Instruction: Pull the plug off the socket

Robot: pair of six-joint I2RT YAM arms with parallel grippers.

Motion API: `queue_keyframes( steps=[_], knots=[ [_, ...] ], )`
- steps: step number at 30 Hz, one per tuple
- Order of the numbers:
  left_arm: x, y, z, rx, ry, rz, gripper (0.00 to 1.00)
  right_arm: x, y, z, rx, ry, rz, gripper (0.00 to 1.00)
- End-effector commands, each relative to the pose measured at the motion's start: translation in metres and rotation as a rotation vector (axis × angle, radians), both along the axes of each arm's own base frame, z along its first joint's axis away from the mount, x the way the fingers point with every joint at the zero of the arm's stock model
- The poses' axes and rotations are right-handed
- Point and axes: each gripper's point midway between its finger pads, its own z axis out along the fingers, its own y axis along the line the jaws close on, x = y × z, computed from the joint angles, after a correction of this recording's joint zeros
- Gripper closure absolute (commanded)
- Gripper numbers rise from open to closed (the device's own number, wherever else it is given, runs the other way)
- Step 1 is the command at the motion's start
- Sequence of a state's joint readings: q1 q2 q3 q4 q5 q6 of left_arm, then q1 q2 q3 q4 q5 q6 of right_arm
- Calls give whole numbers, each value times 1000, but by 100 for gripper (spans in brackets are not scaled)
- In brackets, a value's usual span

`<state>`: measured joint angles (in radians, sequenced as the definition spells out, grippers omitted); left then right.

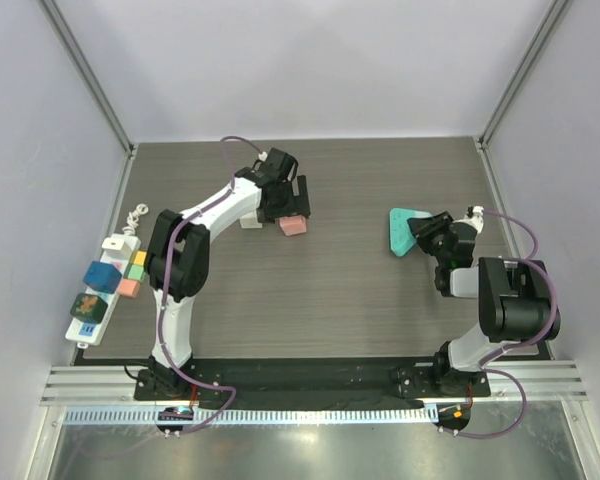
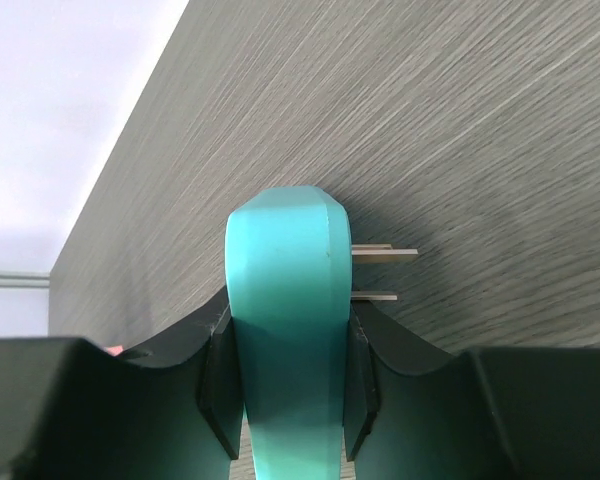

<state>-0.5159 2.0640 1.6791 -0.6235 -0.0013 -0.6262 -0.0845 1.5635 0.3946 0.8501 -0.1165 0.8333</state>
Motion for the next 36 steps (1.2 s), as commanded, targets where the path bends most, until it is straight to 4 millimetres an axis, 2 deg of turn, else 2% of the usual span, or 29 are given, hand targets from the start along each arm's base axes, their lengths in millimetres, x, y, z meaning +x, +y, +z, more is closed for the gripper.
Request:
queue_keyframes(
  steps=[1, 7, 8, 9, 10, 11, 12, 13, 15, 16, 17, 18, 19, 20, 21, 22, 23, 27, 28, 29, 31, 32, 33, 34, 35, 36],
  knots=[
    [14, 10, 32, 37, -94, 27, 2, 13, -1, 25, 22, -80, 31, 69],
    [10, 20, 84, 33, -179, 44, 0, 15, -10, 17, 6, -38, 43, 52],
    [6, 23, 104, 14, -212, 48, 0, 15, -11, 14, 4, -23, 42, 46],
    [2, 24, 114, 3, -227, 49, 0, 14, -13, 13, -7, -13, 35, 41],
    [-5, 29, 113, 7, -223, 52, 0, 13, -19, 15, -25, -8, 7, 35],
    [-9, 31, 124, -9, -247, 60, 0, 11, -21, 11, -36, 21, -4, 29],
    [-18, 37, 145, -35, -287, 65, 0, 10, -24, 13, -70, 25, -7, 14],
    [-28, 42, 145, -41, -285, 73, 0, 8, -30, 15, -90, 49, -35, 10],
    [-44, 50, 153, -57, -299, 74, 0, 6, -38, 19, -122, 69, -64, 7],
    [-58, 58, 179, -91, -353, 81, 0, 4, -41, 21, -143, 79, -71, 4],
    [-69, 66, 169, -77, -339, 88, 0, 1, -49, 28, -165, 98, -108, 1],
    [-78, 75, 175, -75, -354, 106, 0, -1, -50, 31, -179, 108, -110, 0],
    [-92, 86, 189, -86, -392, 123, 0, -3, -58, 37, -218, 117, -145, 0],
    [-103, 96, 183, -64, -383, 136, 0, -8, -66, 39, -248, 151, -184, 0],
    [-112, 113, 177, -13, -372, 178, 0, -10, -67, 51, -273, 140, -194, 0],
    [-120, 121, 175, 7, -362, 199, 0, -12, -70, 58, -300, 146, -208, 0],
    [-130, 130, 181, 10, -376, 214, 0, -14, -70, 64, -340, 170, -205, 0],
    [-158, 160, 163, 96, -325, 266, 0, -18, -54, 99, -495, 173, -218, 0],
    [-165, 167, 158, 114, -309, 287, 0, -21, -30, 101, -524, 177, -157, 0],
    [-171, 171, 162, 103, -321, 303, 0, -18, -23, 112, -546, 155, -144, 0],
    [-181, 178, 158, 96, -323, 328, 0, -15, 9, 114, -548, 131, -50, 0],
    [-184, 180, 162, 68, -339, 348, 0, -13, 23, 118, -536, 106, -9, 0],
    [-192, 184, 174, 24, -386, 365, 0, -11, 36, 118, -532, 88, 33, 0],
    [-196, 187, 177, -1, -412, 382, 0, -14, 64, 118, -529, 63, 108, 0],
    [-197, 189, 185, -44, -451, 405, 0, -10, 80, 120, -515, 22, 137, 0],
    [-207, 193, 202, -109, -520, 415, 0, -10, 96, 120, -502, 2, 180, 0]
  ],
)
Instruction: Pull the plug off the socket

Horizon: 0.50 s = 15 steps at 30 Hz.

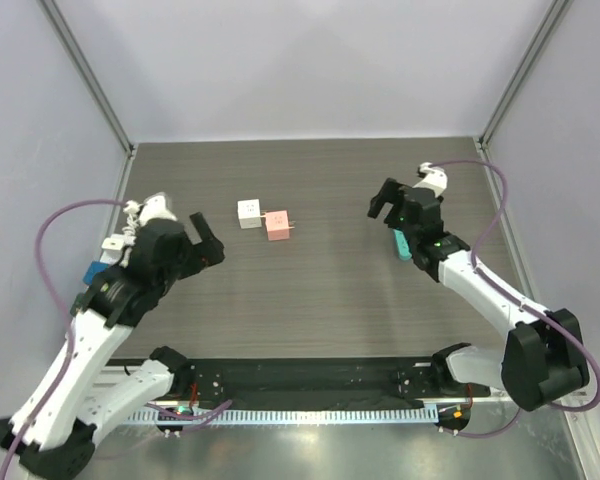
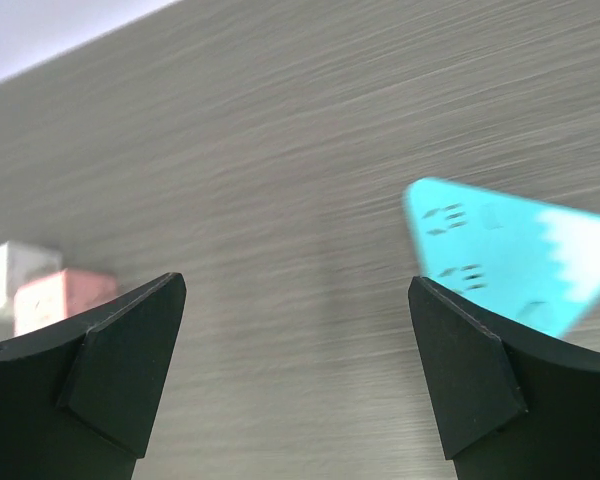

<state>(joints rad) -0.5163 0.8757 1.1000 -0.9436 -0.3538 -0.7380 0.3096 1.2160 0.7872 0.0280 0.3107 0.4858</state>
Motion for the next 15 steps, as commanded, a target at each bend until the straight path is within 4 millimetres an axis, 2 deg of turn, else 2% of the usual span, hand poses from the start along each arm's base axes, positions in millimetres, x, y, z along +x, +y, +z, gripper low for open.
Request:
queue_keyframes(
  steps=[1, 2, 4, 5, 6, 7, 8, 9, 10, 11, 12, 14, 15],
  knots=[
    [-16, 17, 48, -139, -213, 74, 0, 3, 49, 10, 11, -54, 141, 0],
    [-19, 18, 52, -157, -240, 67, 0, 1, 80, 8, 24, -69, 210, 0],
    [-26, 28, 65, -165, -306, 84, 0, -3, 117, 8, 33, -78, 290, 0],
    [-27, 34, 67, -147, -312, 107, 0, -8, 145, 18, 46, -105, 341, 0],
    [-28, 45, 63, -97, -295, 145, 0, -7, 157, 10, 43, -86, 350, 0],
    [-24, 46, 55, -48, -248, 151, 0, -7, 167, 13, 60, -96, 355, 0],
    [-23, 49, 62, -28, -238, 165, 0, -11, 185, 21, 76, -113, 380, 0],
    [-24, 59, 55, 37, -198, 201, 0, -10, 194, 14, 77, -102, 391, 0],
    [-14, 58, 47, 91, -148, 210, 0, -11, 204, 16, 100, -111, 401, 0],
    [-10, 59, 49, 117, -143, 220, 0, -10, 213, 17, 108, -112, 418, 0],
    [-3, 62, 47, 154, -126, 239, 0, -14, 225, 7, 101, -91, 441, 0],
    [18, 64, 35, 184, -43, 260, 0, -17, 236, 1, 99, -67, 463, 0],
    [29, 64, 39, 160, -34, 262, 0, -25, 246, -3, 101, -52, 503, 0]
  ],
)
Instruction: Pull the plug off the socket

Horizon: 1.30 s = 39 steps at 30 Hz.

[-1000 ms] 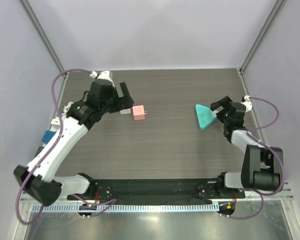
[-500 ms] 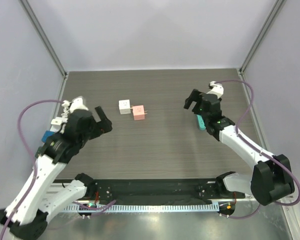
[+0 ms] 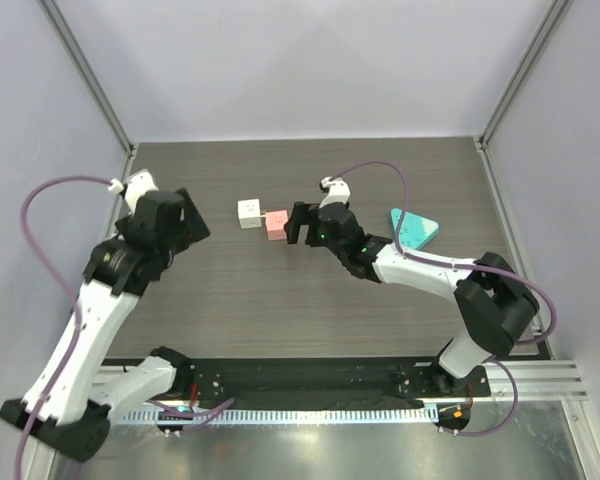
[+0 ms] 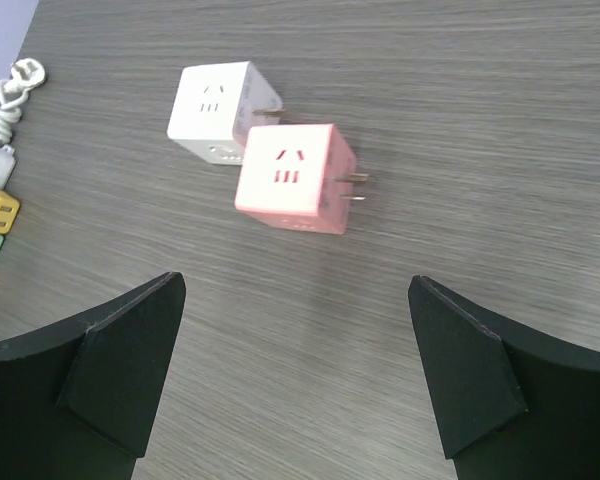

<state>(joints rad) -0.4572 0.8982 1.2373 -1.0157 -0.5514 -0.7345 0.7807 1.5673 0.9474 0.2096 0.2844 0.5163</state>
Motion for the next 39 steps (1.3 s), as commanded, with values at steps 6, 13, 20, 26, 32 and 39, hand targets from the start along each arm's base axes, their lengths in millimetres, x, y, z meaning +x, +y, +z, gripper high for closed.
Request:
queue_keyframes(
  steps=[6, 13, 20, 26, 32, 39],
  knots=[
    [120, 59, -67, -63, 281, 189, 0, -26, 36, 13, 68, 14, 136, 0],
    [198, 138, -118, 65, 432, 267, 0, -45, 26, 26, 56, -47, 224, 0],
    [232, 189, -138, 179, 446, 169, 0, -58, 25, 28, 28, -72, 310, 0],
    [221, 227, -173, 132, 530, 152, 0, -68, 19, 40, 78, -100, 334, 0],
    [212, 244, -188, 145, 607, 172, 0, -78, 22, 41, 111, -88, 382, 0],
    [200, 242, -234, 123, 720, 138, 5, -72, 16, 38, 78, -98, 354, 0]
  ],
)
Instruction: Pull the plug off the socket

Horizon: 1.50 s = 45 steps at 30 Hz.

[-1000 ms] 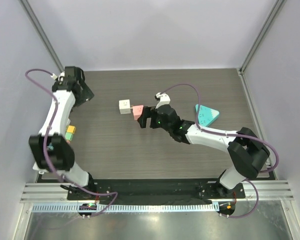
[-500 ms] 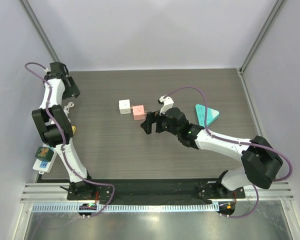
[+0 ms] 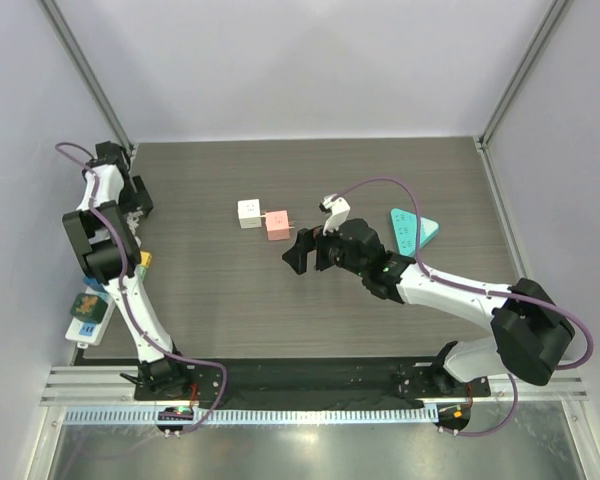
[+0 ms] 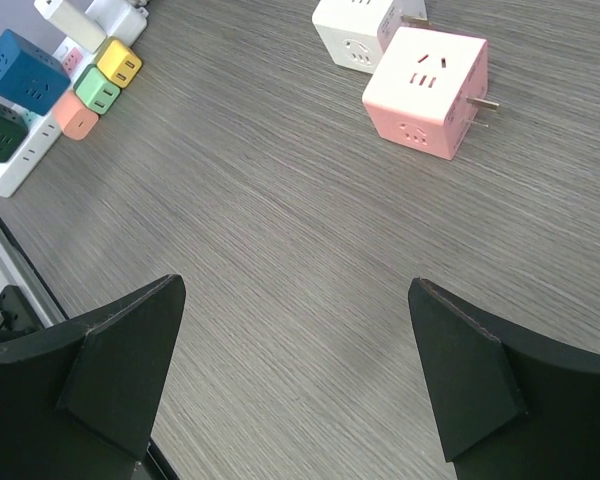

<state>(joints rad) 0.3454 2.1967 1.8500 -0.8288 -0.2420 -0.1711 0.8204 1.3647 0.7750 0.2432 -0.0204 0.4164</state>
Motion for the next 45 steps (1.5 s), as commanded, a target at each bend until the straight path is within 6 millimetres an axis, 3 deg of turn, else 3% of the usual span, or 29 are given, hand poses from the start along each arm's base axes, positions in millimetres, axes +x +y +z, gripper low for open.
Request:
queue_keyframes(
  steps=[1, 6, 10, 11, 13, 14, 16, 19, 20, 24, 28, 33, 34, 36, 41, 42, 45],
  knots=[
    [-6, 4, -12, 6, 55, -16, 6, 6, -2, 24, 35, -75, -9, 0],
    [-17, 4, -27, 4, 109, 15, 18, 12, -7, 23, 13, -89, -48, 0],
    [-18, -5, -30, -35, 98, 38, 34, 12, -7, 19, 7, -82, -45, 0],
    [-20, -6, -30, -40, 99, 52, 44, 12, -6, 19, 7, -82, -43, 0],
    [-25, -13, -34, -54, 107, 68, 54, 12, -6, 20, 10, -83, -44, 0],
    [-24, -16, -32, -64, 94, 84, 65, 12, -7, 19, 10, -81, -46, 0],
    [-25, -24, -32, -72, 95, 83, 78, 12, -7, 20, 10, -82, -47, 0],
    [-26, -42, -28, -83, 91, 83, 89, 12, -7, 19, 9, -81, -47, 0],
    [-25, -47, -26, -86, 90, 80, 98, 12, -7, 18, 6, -80, -45, 0],
    [-19, -77, -5, -105, 48, 91, 100, 13, -4, 10, -5, -64, -41, 0],
    [-8, -123, 17, -185, -20, 68, 100, 13, -1, 5, -8, -44, -34, 0],
    [8, -168, 33, -251, -97, 70, 100, 14, 2, -3, -10, -21, -34, 0],
    [14, -187, 35, -308, -117, 79, 100, 14, 3, -4, -12, -19, -31, 0],
    [26, -206, 33, -365, -144, 89, 100, 15, 3, -6, -15, -16, -33, 0],
    [59, -228, 28, -431, -202, 163, 100, 13, 9, -17, -29, 9, -1, 0],
    [63, -234, 19, -427, -192, 162, 100, 13, 11, -18, -27, 11, 4, 0],
    [75, -236, 17, -437, -200, 169, 100, 14, 19, -28, -29, 45, 25, 0]
  ],
)
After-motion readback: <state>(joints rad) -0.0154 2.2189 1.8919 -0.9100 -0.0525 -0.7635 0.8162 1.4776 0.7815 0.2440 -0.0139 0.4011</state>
